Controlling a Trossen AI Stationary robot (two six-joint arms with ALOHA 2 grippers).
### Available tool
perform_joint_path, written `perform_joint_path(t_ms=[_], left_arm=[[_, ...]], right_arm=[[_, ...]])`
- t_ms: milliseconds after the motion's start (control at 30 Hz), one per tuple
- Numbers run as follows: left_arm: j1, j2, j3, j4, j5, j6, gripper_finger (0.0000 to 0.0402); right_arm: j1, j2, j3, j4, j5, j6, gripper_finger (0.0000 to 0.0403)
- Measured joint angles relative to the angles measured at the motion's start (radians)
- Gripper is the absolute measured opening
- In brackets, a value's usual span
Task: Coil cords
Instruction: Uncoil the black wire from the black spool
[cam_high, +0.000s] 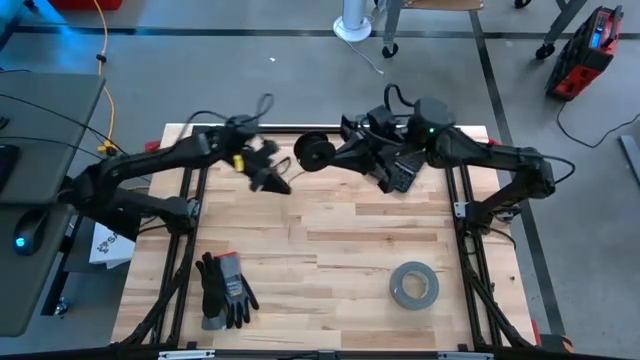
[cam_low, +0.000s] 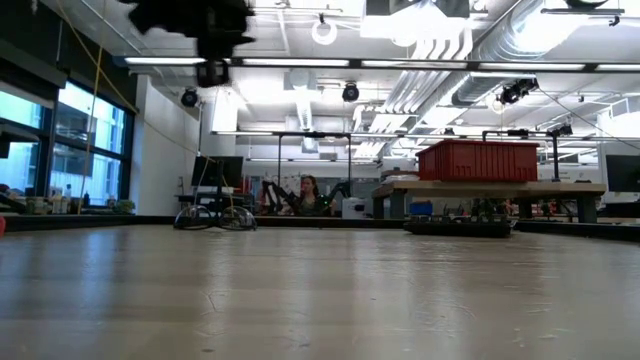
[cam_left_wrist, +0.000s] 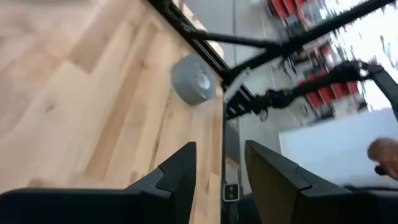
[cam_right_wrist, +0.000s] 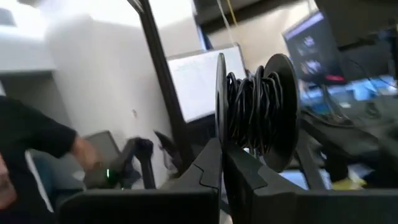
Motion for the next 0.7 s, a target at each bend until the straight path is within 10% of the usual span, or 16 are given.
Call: perform_joint_path(t_ms=[267,467,700], left_arm=[[0.061,-0.306,-0.060,0.019,-0.244,-0.125,0.0131],[0.011,-0.275,0.035,0.029,-0.366,0.051,0.0131],[-0.012,-0.181,0.148,0.121,-0.380,0.053,0.0131]], right_arm=[[-0.028,-0.025,0.001,-0.207,0.055,-0.010,0.0000],[-0.050,0.007,0.001,-0.213,0.192,0.331,0.0000],[-0.053,0.017,0.001,-0.247,0.036,0.231,0.0000]])
